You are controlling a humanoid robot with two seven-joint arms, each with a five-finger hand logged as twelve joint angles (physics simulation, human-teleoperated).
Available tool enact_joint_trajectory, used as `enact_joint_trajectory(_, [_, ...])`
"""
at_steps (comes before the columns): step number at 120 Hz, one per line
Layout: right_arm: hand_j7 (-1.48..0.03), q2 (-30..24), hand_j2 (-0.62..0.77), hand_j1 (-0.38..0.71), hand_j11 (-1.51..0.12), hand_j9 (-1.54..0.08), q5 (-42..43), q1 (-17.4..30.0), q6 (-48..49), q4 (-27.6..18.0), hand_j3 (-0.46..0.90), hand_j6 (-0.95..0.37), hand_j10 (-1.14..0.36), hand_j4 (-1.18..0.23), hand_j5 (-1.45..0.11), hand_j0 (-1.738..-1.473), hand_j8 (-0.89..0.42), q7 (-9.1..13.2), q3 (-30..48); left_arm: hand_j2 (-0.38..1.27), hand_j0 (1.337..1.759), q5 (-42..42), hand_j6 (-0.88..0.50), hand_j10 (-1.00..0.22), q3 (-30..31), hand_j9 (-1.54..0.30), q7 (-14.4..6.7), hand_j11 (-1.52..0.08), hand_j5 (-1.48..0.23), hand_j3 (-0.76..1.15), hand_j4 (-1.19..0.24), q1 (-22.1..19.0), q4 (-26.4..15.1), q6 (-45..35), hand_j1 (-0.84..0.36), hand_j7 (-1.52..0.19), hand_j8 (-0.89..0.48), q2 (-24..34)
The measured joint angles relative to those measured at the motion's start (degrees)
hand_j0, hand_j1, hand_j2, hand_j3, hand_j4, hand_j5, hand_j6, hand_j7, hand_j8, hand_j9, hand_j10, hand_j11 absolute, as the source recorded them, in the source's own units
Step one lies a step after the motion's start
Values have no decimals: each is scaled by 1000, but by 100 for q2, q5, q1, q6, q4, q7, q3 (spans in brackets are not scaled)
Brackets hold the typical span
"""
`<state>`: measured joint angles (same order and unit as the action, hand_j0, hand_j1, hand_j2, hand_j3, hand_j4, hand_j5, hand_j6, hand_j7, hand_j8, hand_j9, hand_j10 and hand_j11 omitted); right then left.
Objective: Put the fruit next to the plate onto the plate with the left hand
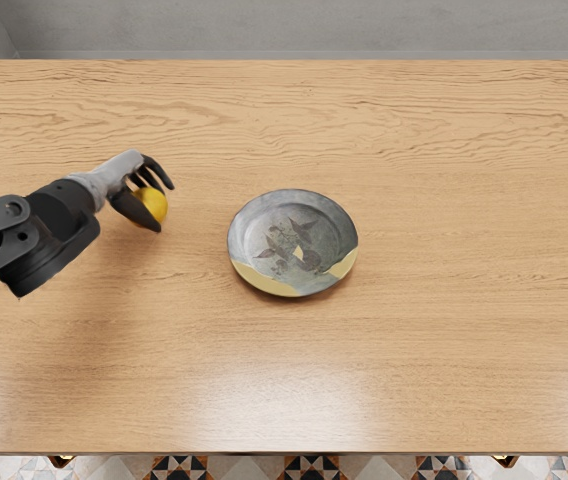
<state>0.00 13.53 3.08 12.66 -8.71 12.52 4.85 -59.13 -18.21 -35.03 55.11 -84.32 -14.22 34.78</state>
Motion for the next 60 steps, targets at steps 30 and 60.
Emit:
enact_joint_trajectory(30, [-29, 0, -5, -322, -29, -29, 0, 0, 0, 0, 0, -22, -22, -22, -29, -1658, -22, 0, 1, 183, 1654, 947, -576, -553, -585, -778, -4, -772, -782, -4, -576, 218, -6, 51, -201, -776, -433, -115])
enact_joint_trajectory(60, [-29, 0, -4, -322, -29, -29, 0, 0, 0, 1, 0, -22, -22, -22, -29, -1658, -22, 0, 0, 239, 1656, 1717, -566, -533, -1070, -769, 0, -763, -780, -1, -570, 346, -13, 966, -231, -775, -419, -509])
